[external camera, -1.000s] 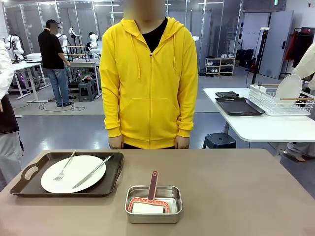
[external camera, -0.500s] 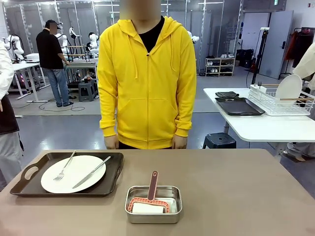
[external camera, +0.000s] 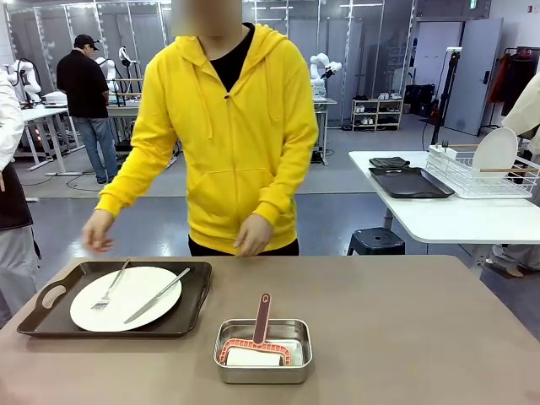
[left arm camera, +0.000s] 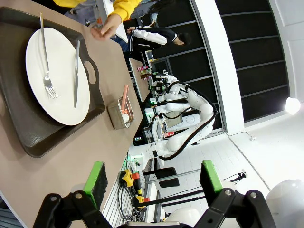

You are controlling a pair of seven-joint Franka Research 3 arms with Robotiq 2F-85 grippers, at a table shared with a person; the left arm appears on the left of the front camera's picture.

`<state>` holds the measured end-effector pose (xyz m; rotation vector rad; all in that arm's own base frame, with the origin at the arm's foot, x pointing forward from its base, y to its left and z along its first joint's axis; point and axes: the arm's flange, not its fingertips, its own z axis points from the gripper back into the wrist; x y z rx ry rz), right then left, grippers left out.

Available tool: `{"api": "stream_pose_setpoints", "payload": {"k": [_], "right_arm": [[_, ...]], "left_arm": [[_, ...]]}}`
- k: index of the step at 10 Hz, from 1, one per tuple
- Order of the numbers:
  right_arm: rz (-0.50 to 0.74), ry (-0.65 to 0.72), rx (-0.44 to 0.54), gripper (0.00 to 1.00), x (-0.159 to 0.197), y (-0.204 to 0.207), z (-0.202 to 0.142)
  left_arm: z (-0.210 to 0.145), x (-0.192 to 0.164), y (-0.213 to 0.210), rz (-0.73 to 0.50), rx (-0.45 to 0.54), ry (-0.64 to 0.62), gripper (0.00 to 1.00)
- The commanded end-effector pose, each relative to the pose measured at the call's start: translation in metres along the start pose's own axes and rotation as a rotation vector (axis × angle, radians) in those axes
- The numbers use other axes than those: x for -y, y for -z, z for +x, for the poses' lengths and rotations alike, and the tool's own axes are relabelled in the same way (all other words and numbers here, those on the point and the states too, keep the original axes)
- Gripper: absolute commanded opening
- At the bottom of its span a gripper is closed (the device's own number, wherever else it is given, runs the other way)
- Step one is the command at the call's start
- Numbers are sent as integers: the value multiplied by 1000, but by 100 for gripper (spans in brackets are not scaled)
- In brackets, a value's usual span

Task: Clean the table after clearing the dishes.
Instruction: When the right (or left) Handle tray is removed, use the right hand (or left hand) to clean the right (or left) side of the table with the Lint Roller.

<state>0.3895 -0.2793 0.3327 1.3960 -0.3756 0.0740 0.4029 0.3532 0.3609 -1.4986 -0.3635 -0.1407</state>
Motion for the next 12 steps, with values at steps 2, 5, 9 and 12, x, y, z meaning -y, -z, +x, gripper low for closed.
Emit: {"api": "stream_pose_setpoints", "payload": {"k": [2,5,9,12], "right_arm": [[2,-7,5,100,-2,0,-2],[2,-7,5,100,-2,0,-2],[2,-7,5,100,-2,0,-2],[2,-7,5,100,-2,0,-2]], "left_arm": [[-4,2,-1,8,-1,2,100],[-4,2,-1,8,-1,2,100],[-4,2,-1,8,-1,2,100],[-4,2,-1,8,-1,2,100]]}}
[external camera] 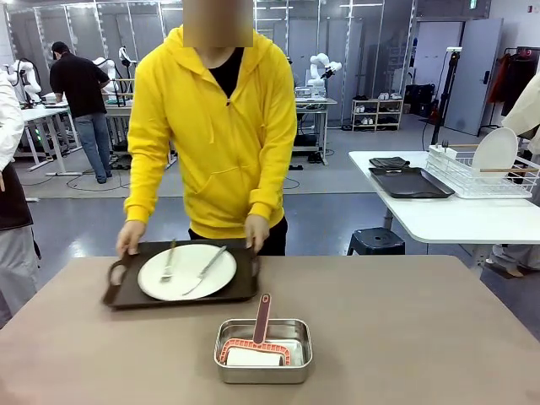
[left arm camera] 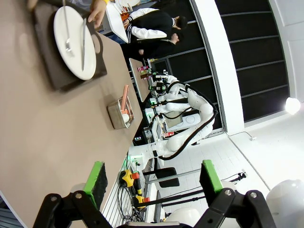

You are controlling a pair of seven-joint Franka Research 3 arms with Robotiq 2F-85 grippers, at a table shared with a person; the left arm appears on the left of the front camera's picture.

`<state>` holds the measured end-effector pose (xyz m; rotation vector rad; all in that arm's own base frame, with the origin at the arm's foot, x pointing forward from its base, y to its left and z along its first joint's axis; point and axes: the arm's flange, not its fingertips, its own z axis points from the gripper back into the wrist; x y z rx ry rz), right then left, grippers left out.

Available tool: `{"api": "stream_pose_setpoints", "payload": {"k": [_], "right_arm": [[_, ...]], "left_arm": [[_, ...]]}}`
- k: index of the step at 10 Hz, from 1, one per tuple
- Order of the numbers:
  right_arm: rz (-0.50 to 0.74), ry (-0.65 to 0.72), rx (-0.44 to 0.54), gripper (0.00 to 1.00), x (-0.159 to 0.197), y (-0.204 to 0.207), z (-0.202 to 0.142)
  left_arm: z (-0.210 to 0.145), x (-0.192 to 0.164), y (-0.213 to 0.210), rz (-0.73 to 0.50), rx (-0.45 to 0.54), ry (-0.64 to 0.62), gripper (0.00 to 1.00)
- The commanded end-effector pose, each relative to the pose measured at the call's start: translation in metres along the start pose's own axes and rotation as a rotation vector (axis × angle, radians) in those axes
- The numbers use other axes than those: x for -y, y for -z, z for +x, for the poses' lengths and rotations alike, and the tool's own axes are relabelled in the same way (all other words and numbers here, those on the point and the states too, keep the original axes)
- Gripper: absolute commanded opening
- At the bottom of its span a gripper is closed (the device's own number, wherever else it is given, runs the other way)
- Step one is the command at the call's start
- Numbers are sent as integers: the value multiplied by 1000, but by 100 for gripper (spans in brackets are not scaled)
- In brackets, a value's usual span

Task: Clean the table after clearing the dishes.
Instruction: When the right (or left) Handle tray is removed, use the right hand (or left hand) to clean the right (or left) side of the table with the Lint Roller.

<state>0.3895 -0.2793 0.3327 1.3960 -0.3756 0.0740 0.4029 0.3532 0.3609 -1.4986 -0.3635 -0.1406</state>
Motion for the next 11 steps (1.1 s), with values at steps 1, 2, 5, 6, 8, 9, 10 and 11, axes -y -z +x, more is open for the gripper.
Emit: {"api": "stream_pose_setpoints", "payload": {"k": [1,2,5,6,8,9,10,11], "right_arm": [[2,-7,5,100,-2,0,-2],[2,-7,5,100,-2,0,-2],[2,-7,5,100,-2,0,-2],[2,-7,5,100,-2,0,-2],[2,-7,5,100,-2,0,-2],[2,-7,5,100,-2,0,-2],[2,-7,5,100,-2,0,-2],[2,-7,5,100,-2,0,-2]], "left_arm": [[-4,2,-1,8,-1,2,100],[-4,2,-1,8,-1,2,100],[15,21,20,65,-56,47,100],[25,28,38,106,-98,53,100],[53,45,105,176,-233,127,100],[68,57,139,231,-306,232,100],[83,71,174,230,-369,286,100],[96,86,217,245,-471,322,100]]}}
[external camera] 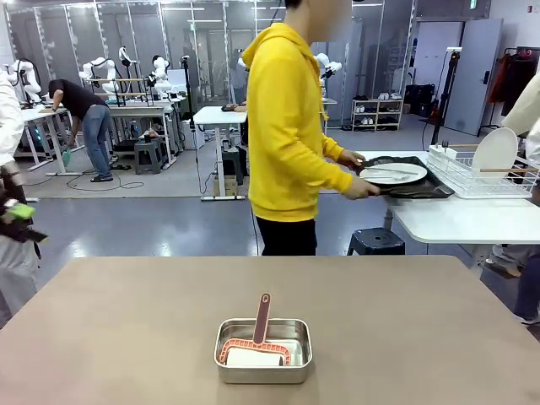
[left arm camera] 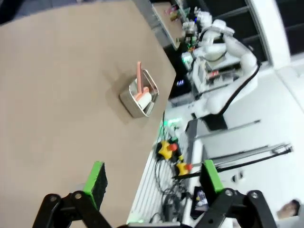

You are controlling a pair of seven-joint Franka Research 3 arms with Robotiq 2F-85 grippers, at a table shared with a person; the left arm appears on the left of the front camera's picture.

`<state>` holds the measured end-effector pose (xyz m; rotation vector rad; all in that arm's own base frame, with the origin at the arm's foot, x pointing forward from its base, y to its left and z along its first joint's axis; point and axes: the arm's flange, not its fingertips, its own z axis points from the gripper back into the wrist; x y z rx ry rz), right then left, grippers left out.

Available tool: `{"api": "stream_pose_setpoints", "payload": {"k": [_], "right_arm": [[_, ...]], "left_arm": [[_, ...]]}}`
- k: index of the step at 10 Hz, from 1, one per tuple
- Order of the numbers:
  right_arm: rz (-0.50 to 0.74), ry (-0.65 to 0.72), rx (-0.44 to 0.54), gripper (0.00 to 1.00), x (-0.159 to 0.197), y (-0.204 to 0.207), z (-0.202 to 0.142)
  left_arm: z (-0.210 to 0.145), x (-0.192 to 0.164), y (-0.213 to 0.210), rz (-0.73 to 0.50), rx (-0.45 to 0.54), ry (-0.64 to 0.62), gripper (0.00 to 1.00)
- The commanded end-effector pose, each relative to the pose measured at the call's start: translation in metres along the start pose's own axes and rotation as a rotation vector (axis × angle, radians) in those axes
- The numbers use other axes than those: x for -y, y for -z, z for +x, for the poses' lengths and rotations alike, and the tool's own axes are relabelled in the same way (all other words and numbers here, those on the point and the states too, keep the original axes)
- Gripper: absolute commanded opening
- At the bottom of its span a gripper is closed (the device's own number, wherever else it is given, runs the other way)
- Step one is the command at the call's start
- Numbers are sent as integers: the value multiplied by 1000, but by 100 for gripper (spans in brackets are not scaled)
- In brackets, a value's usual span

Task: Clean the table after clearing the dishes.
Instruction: When the right (or left) Handle tray is removed, use the right hand (or left hand) to clean the right (or left) side of the table with the Lint Roller.

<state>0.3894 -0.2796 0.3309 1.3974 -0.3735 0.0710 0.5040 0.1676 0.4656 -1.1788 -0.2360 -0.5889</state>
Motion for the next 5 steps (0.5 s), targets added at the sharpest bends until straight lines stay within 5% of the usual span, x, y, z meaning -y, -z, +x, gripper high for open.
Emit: {"api": "stream_pose_setpoints", "payload": {"k": [1,5], "right_arm": [[1,-10,4,100,-3,0,-2],[1,-10,4,100,-3,0,-2]], "left_arm": [[26,22,51,53,-146,85,100],[93,50,180,121,-446,192,100]]}}
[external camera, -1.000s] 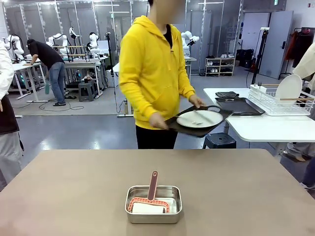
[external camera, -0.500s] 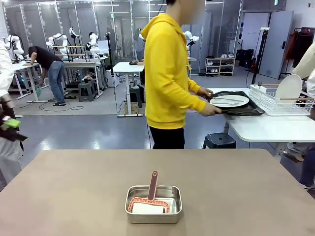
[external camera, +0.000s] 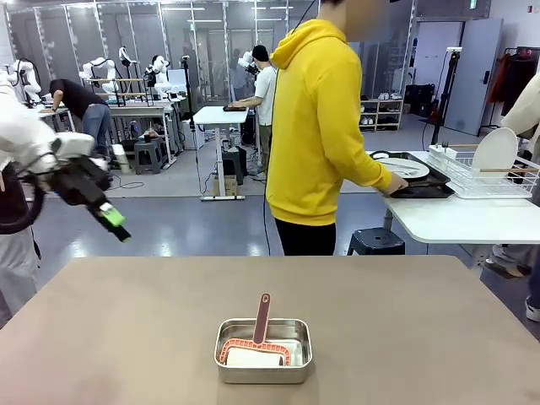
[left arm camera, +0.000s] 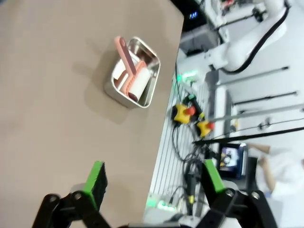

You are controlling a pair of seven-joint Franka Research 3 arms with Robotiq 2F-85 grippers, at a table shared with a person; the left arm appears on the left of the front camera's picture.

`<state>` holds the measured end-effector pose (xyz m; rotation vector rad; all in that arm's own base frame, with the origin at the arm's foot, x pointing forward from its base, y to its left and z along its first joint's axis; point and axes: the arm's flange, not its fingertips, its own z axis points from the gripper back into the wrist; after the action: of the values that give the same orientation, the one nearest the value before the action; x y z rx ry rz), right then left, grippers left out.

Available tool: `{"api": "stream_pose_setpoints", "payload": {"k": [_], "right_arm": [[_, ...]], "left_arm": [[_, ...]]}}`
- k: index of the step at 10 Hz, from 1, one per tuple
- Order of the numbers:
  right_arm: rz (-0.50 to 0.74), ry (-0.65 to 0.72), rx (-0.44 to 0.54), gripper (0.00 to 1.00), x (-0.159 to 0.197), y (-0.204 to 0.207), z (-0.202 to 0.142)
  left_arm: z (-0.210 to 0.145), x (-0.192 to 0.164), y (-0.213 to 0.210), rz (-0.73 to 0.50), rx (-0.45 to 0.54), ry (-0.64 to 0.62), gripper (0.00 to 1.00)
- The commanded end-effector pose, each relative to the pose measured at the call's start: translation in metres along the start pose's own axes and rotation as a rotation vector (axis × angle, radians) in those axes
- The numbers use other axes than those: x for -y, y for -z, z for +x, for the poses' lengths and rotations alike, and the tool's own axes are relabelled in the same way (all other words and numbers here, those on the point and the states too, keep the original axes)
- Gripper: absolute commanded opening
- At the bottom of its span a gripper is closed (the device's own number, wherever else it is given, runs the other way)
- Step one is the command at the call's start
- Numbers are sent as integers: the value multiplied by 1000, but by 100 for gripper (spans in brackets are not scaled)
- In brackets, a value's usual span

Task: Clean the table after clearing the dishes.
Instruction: When the right (or left) Handle tray is removed, use the right hand (or left hand) to clean the right (or left) side of the table with the Lint Roller.

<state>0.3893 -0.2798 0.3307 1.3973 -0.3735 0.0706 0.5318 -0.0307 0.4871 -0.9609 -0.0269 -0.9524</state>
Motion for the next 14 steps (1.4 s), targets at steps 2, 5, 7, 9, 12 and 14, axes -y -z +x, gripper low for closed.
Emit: {"api": "stream_pose_setpoints", "payload": {"k": [2,5,7,9,12,14], "right_arm": [[1,-10,4,100,-3,0,-2],[1,-10,4,100,-3,0,-2],[1,-10,4,100,-3,0,-2],[1,-10,4,100,-3,0,-2],[1,-10,4,100,-3,0,-2],[1,-10,4,100,-3,0,-2]], "left_arm": [[35,0,51,66,-178,22,100],[53,-2,80,58,-255,30,100],[53,2,90,31,-244,40,100],[53,2,90,31,-244,40,100],[53,2,90,31,-244,40,100],[70,9,99,75,-337,74,100]]}}
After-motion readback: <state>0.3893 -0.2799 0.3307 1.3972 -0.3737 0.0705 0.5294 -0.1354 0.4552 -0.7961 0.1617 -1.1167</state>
